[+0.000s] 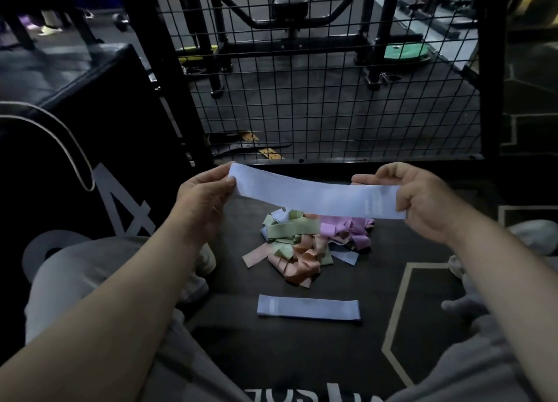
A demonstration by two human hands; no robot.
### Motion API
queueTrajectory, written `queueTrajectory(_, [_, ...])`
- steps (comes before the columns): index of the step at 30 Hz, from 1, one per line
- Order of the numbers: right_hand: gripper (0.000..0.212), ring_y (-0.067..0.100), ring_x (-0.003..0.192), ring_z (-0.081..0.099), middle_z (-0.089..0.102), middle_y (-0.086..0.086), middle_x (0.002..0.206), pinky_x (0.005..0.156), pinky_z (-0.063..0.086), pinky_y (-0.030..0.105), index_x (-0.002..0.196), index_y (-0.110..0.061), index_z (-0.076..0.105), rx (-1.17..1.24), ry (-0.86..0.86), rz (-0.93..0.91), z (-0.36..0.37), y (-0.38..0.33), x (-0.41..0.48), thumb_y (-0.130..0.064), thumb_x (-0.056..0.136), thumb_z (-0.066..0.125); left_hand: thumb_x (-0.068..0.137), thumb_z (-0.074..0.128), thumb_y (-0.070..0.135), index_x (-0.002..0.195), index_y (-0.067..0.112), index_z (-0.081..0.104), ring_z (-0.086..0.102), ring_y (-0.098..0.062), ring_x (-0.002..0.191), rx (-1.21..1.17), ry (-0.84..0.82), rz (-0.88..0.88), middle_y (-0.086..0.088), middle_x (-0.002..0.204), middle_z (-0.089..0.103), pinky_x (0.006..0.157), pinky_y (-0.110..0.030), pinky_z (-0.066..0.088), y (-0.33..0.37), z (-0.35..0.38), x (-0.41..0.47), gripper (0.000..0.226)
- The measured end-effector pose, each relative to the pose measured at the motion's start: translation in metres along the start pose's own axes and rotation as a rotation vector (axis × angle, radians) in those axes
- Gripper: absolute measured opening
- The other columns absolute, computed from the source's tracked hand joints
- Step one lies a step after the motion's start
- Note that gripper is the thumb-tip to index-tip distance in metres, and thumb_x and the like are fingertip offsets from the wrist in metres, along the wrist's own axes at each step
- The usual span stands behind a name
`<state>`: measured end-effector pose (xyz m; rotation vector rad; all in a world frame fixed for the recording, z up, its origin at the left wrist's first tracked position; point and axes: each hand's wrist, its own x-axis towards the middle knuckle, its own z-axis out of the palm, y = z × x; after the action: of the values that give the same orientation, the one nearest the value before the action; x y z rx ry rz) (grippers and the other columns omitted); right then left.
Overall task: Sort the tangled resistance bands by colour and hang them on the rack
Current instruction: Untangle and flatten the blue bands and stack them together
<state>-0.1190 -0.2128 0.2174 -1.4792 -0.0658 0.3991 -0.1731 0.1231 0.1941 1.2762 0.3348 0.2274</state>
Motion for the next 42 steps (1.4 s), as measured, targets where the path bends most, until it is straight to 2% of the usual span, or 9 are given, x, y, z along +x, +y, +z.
queueTrajectory(7, [0.039,0.021,0.118,0.065,0.071,0.006,0.121,0.092,0.055,0.033,0.117,-0.006,0.062,-0.354,-0.174,0.109,0.006,0.003,0.001,0.017,0.086,0.053,0.093,0.059,-0.007,0.093,0.009,0.069,0.066,-0.009,0.07,0.287,-0.125,0.152,0.002,0.075,0.071,0.068,-0.023,0.054,0.002,0.032,-0.001,0.019])
queueTrajectory(10, [0.064,0.01,0.125,0.058,0.062,-0.001,0.133,0.095,0.05,0.015,0.139,-0.012,0.052,-0.534,-0.264,-0.023,0.039,0.004,0.002,-0.009,0.081,0.079,0.089,0.063,-0.011,0.092,0.015,0.069,0.065,-0.006,0.076,0.506,-0.372,0.232,0.002,0.084,0.069,0.073,-0.022,0.054,-0.002,0.064,-0.005,0.026])
queueTrajectory(14, [0.037,0.031,0.102,0.07,0.072,0.015,0.108,0.089,0.057,0.053,0.118,-0.022,0.063,-0.668,-0.23,-0.124,0.072,0.01,0.012,-0.025,0.085,0.079,0.084,0.068,-0.013,0.099,0.009,0.06,0.063,-0.015,0.08,0.419,-0.422,0.184,-0.006,0.089,0.063,0.073,-0.028,0.056,-0.017,0.079,-0.006,0.028])
queueTrajectory(16, [0.016,0.035,0.092,0.071,0.072,0.019,0.099,0.083,0.057,0.059,0.1,-0.026,0.067,-0.736,-0.135,-0.189,0.078,0.013,0.017,-0.026,0.087,0.076,0.083,0.073,-0.007,0.109,0.005,0.056,0.063,-0.017,0.081,0.243,-0.358,0.102,-0.01,0.093,0.06,0.074,-0.029,0.055,-0.026,0.078,-0.006,0.034])
queueTrajectory(20, [0.007,0.022,0.076,0.063,0.071,0.021,0.098,0.073,0.054,0.043,0.096,-0.015,0.067,-0.547,-0.034,-0.165,0.087,0.018,0.031,-0.016,0.089,0.07,0.083,0.075,0.026,0.127,-0.001,0.057,0.064,-0.028,0.094,0.133,-0.448,-0.157,-0.017,0.109,0.065,0.08,-0.04,0.053,-0.049,0.067,-0.01,0.054])
queueTrajectory(27, [0.013,0.026,0.089,0.072,0.068,0.016,0.1,0.076,0.063,0.042,0.094,-0.009,0.059,0.018,0.295,0.098,0.063,0.044,0.061,0.002,0.093,0.052,0.091,0.071,0.011,0.103,0.006,0.07,0.069,-0.021,0.079,0.479,-0.577,-0.376,-0.006,0.088,0.073,0.069,-0.033,0.055,-0.098,0.045,-0.002,0.012])
queueTrajectory(32, [0.025,0.016,0.068,0.067,0.067,0.008,0.085,0.055,0.057,0.025,0.088,-0.009,0.058,0.382,0.489,0.409,0.03,0.099,0.073,-0.001,0.101,0.039,0.087,0.078,0.024,0.095,0.014,0.071,0.07,-0.017,0.08,0.884,-0.525,-0.552,-0.003,0.088,0.072,0.066,-0.03,0.059,-0.133,0.014,0.02,0.015])
queueTrajectory(37, [0.022,0.016,0.069,0.056,0.058,0.005,0.087,0.054,0.046,0.025,0.087,-0.015,0.051,0.224,0.541,0.762,0.009,0.194,0.076,-0.009,0.103,0.038,0.084,0.08,0.012,0.102,0.01,0.067,0.069,-0.026,0.081,0.813,-0.185,-0.689,-0.016,0.098,0.069,0.076,-0.038,0.061,-0.177,-0.018,0.048,0.022])
queueTrajectory(42, [0.031,0.02,0.077,0.057,0.056,0.01,0.112,0.065,0.048,0.034,0.13,-0.016,0.052,0.135,0.606,0.964,0.008,0.271,0.07,-0.009,0.101,0.046,0.085,0.062,-0.004,0.114,0.002,0.062,0.061,-0.025,0.073,0.837,0.055,-0.76,-0.016,0.096,0.063,0.058,-0.032,0.054,-0.233,-0.026,0.054,0.03])
